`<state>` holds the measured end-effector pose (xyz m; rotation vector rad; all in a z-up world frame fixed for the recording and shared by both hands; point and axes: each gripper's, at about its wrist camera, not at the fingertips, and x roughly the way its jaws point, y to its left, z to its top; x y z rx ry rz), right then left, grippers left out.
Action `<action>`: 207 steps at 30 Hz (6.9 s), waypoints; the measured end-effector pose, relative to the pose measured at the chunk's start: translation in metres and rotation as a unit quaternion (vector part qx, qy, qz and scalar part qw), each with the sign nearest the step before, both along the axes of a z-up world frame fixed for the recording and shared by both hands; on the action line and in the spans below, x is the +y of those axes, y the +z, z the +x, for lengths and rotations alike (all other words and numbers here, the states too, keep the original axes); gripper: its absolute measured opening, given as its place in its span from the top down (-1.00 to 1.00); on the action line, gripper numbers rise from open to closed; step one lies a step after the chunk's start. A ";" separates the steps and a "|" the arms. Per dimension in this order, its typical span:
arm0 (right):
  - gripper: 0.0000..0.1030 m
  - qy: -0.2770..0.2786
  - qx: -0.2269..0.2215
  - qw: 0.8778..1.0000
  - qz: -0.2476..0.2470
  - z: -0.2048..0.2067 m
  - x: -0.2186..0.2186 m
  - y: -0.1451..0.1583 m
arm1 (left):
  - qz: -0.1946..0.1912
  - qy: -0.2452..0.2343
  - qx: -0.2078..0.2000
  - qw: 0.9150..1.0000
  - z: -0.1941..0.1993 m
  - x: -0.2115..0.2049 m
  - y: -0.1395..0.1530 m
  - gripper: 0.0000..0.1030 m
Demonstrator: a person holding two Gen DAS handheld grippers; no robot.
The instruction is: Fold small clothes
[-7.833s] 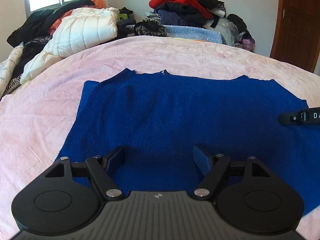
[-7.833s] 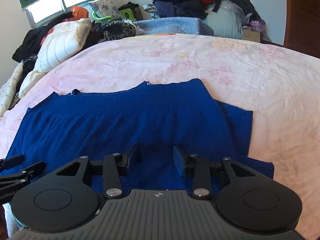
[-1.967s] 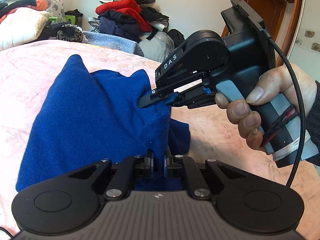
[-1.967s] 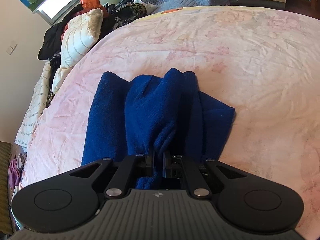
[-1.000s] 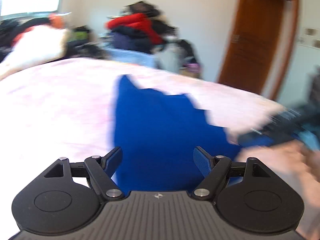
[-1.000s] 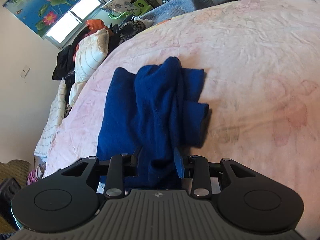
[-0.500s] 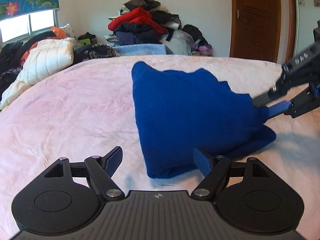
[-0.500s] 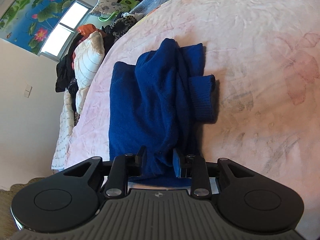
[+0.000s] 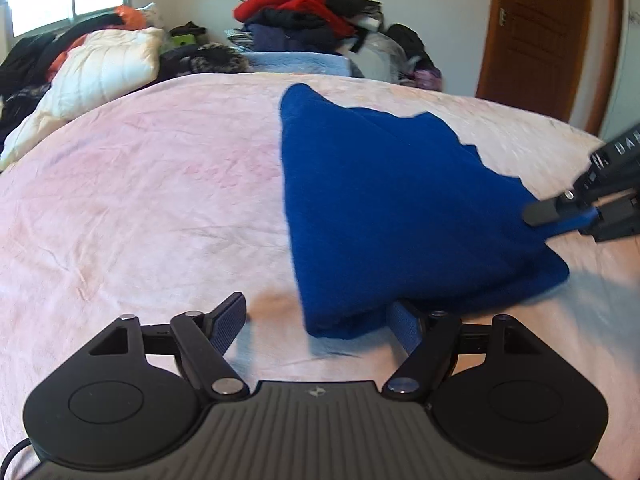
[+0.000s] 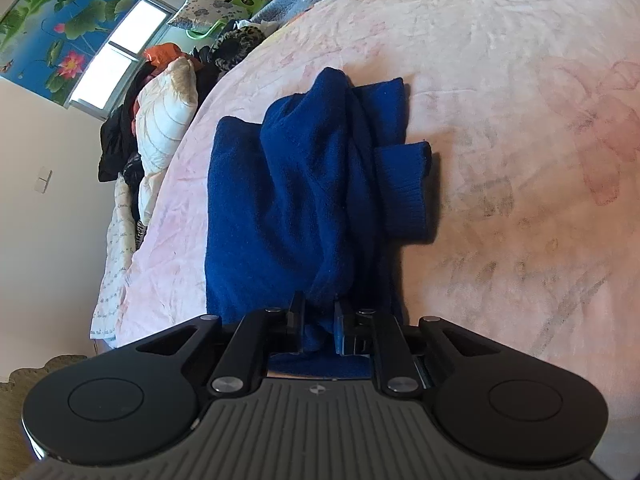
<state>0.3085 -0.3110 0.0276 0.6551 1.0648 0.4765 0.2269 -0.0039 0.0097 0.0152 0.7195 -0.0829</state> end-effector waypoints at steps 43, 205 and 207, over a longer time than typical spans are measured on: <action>0.78 -0.034 -0.034 0.996 -0.071 0.173 0.041 -0.007 | -0.007 0.003 -0.035 0.999 -0.014 0.015 -0.016 -0.35; 0.61 0.022 -0.015 0.993 0.117 0.086 0.019 -0.039 | -0.479 -0.071 0.253 0.838 0.017 0.129 -0.041 0.82; 0.61 0.025 -0.014 0.993 0.119 0.075 0.020 -0.038 | -0.481 -0.063 0.257 0.836 0.017 0.135 -0.047 0.82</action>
